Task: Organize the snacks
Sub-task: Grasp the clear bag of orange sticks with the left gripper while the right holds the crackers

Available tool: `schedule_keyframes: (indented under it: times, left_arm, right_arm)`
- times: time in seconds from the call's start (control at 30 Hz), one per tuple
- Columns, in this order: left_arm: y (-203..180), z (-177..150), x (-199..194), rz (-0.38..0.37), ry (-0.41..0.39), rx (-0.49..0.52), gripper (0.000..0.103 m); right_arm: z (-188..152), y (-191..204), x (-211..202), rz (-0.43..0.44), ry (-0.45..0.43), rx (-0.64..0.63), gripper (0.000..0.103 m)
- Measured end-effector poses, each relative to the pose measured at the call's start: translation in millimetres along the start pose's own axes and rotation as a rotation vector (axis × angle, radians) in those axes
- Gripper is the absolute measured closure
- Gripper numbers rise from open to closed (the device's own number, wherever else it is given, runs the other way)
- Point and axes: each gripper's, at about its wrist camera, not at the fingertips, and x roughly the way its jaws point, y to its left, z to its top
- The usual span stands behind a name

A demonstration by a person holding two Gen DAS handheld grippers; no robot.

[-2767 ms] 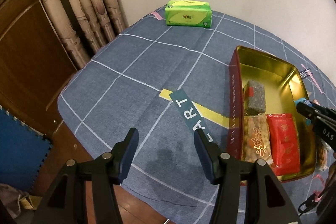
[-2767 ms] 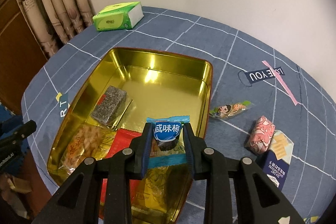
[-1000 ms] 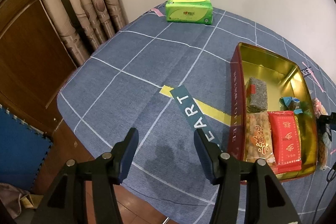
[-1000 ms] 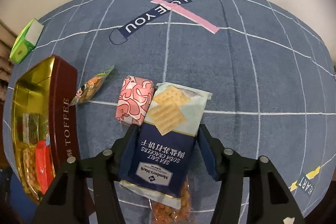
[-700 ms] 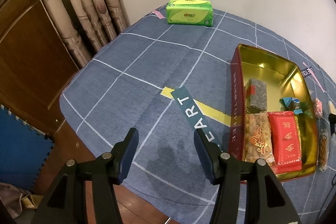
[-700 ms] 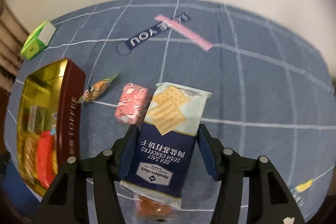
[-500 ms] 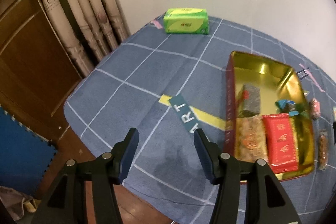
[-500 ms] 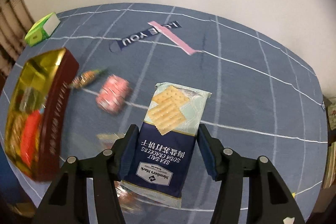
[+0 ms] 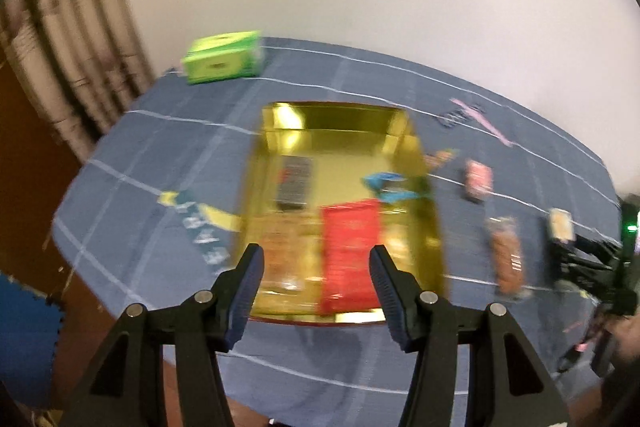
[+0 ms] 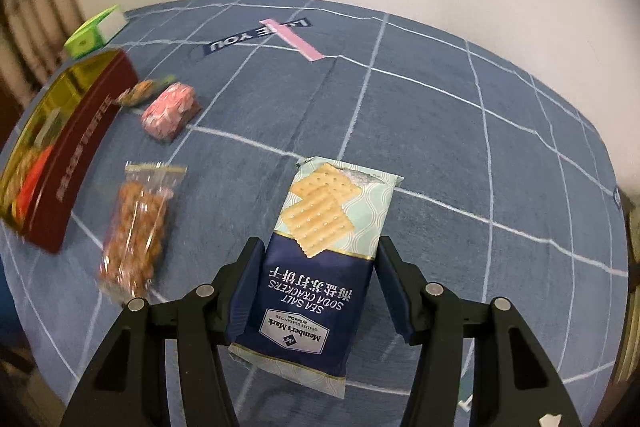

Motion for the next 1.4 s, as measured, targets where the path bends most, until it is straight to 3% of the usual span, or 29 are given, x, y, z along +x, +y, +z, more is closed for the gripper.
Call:
schedule_keyframes:
  times: [0.13,0.27,0.47,0.53,0.6,0.87,1.2,1.4]
  left_arm:
    - [-42,2,4,-0.046,0.025,0.065,0.047]
    - [-77,2,12,-0.099,0.052,0.103,0.047]
    - [-113,0,31,-0.124,0.1,0.134,0.047]
    - [-120,1,37,-0.133,0.111,0.141,0.047]
    - [-131,-1,42,-0.146,0.117,0.151,0.047]
    - [-159,-6,73,-0.247,0.187,0.101,0.047]
    - [-182,-10,105,-0.237,0.183,0.083,0.047]
    - [-189,-15,122,-0.194,0.21,0.075,0.043]
  right_arm:
    - [-10,-3,5,0.019,0.004,-0.029,0.049]
    - [-17,-11,6,0.038,-0.01,0.019,0.043]
    - [-31,-15,5,0.043,-0.034,0.041,0.039]
    - [-34,-14,4,0.041,-0.044,0.03,0.042]
    - [-36,-14,2,0.044,-0.061,0.02,0.053]
    - [-41,-39,1,0.0,-0.113,0.082,0.055]
    - [-47,-56,1,-0.024,-0.165,0.135,0.055]
    - [-46,-56,1,-0.021,-0.166,0.135,0.054]
